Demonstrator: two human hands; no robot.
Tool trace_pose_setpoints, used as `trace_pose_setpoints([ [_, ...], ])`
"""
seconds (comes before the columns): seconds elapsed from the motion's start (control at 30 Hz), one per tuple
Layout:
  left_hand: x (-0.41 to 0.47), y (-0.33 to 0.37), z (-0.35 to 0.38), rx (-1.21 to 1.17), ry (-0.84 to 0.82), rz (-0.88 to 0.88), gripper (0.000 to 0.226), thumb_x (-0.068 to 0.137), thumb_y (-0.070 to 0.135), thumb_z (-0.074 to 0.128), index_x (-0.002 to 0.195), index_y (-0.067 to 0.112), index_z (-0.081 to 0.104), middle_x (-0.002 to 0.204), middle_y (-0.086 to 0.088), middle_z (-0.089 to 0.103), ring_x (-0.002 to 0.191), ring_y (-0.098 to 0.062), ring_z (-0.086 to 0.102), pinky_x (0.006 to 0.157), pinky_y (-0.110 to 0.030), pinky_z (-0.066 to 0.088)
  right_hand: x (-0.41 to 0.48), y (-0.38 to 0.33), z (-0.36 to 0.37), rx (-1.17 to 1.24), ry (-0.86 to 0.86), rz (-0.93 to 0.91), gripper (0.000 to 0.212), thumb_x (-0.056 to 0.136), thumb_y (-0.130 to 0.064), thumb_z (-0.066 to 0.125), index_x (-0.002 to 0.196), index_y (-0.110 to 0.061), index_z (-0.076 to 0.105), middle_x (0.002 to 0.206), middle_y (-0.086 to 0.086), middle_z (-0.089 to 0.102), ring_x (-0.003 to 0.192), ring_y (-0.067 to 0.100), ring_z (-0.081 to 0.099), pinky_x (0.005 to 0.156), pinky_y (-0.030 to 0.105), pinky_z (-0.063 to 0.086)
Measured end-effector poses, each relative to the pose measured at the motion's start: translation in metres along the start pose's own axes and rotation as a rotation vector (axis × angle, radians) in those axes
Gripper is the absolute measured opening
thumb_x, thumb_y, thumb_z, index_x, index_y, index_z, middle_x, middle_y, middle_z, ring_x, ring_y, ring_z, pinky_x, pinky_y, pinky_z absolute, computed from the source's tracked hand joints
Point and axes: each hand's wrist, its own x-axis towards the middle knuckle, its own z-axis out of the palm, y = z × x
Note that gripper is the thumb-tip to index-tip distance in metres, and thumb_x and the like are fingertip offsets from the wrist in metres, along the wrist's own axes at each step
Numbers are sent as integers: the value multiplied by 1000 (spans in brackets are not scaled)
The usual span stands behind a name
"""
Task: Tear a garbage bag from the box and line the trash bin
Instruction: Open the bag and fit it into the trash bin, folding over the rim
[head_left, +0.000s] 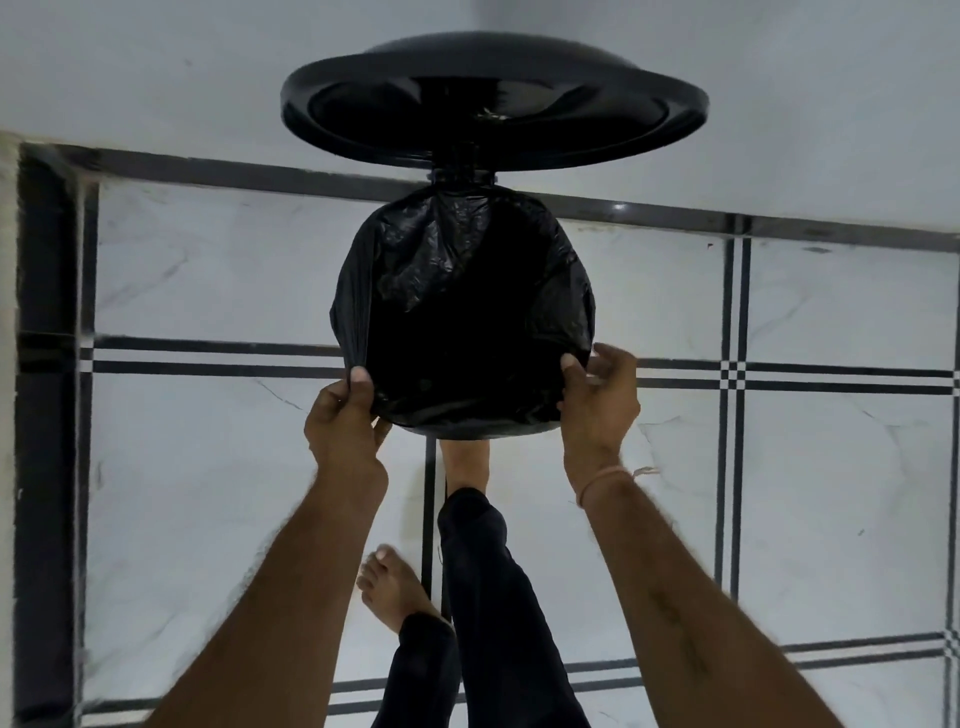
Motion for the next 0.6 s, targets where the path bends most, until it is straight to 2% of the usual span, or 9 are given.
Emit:
trace_pose_setpoints([
  [0.03,-1,1,0,-43,-4,-49,16,100,32,66,90,19,65,95,2,73,88,-11,70,73,-24,57,1,3,-2,99,-8,85,14,94,-22,75,103,-18,65,98,2,68,90,28,70,76,41,62],
  [0.1,1,1,0,-119,-24,-143,19,100,38,64,94,20,66,101,4,73,94,-12,69,79,-26,56,6,7,-5,290,-58,235,17,99,-22,70,85,-16,64,83,2,68,74,19,67,63,31,56],
  [0.2,5,1,0,-218,-36,-238,22,102,40,60,110,21,69,106,5,73,99,-13,68,76,-28,56,11,10,-11,411,-165,447,27,104,-30,63,79,-19,60,83,-3,68,66,10,58,52,20,43],
  [0.27,12,0,1,-235,-27,-278,31,102,41,60,122,19,67,111,3,72,98,-14,69,70,-27,57,15,16,-12,440,-232,530,29,105,-33,60,79,-20,59,80,-5,66,54,7,47,42,18,31],
  [0.33,19,3,1,-187,-14,-289,35,101,44,60,123,19,67,113,3,72,94,-12,68,57,-21,55,19,23,-9,495,-251,584,30,107,-32,56,80,-18,60,72,-5,62,44,3,43,37,16,30],
  [0.43,34,10,1,-120,58,-303,21,99,42,66,107,22,68,101,6,72,83,-8,65,48,-16,49,26,24,-5,606,-193,657,28,108,-29,55,85,-15,65,65,-5,66,43,1,56,42,14,47],
  [0.5,40,15,2,-83,81,-308,13,100,37,66,99,24,68,93,7,70,80,-8,63,57,-18,53,29,25,-6,644,-204,668,27,109,-27,53,89,-13,66,62,-7,73,48,2,66,49,15,54],
  [0.57,43,15,3,-7,94,-310,12,100,35,67,92,26,69,87,6,67,77,-10,58,68,-21,55,28,25,-8,682,-250,665,26,110,-25,51,98,-10,69,70,-4,78,59,5,74,56,18,59],
  [0.6,44,14,3,34,96,-312,12,99,36,68,93,26,70,87,6,67,76,-10,56,65,-21,53,28,26,-8,698,-279,669,28,110,-28,50,104,-8,70,76,-1,80,67,8,77,61,20,61],
])
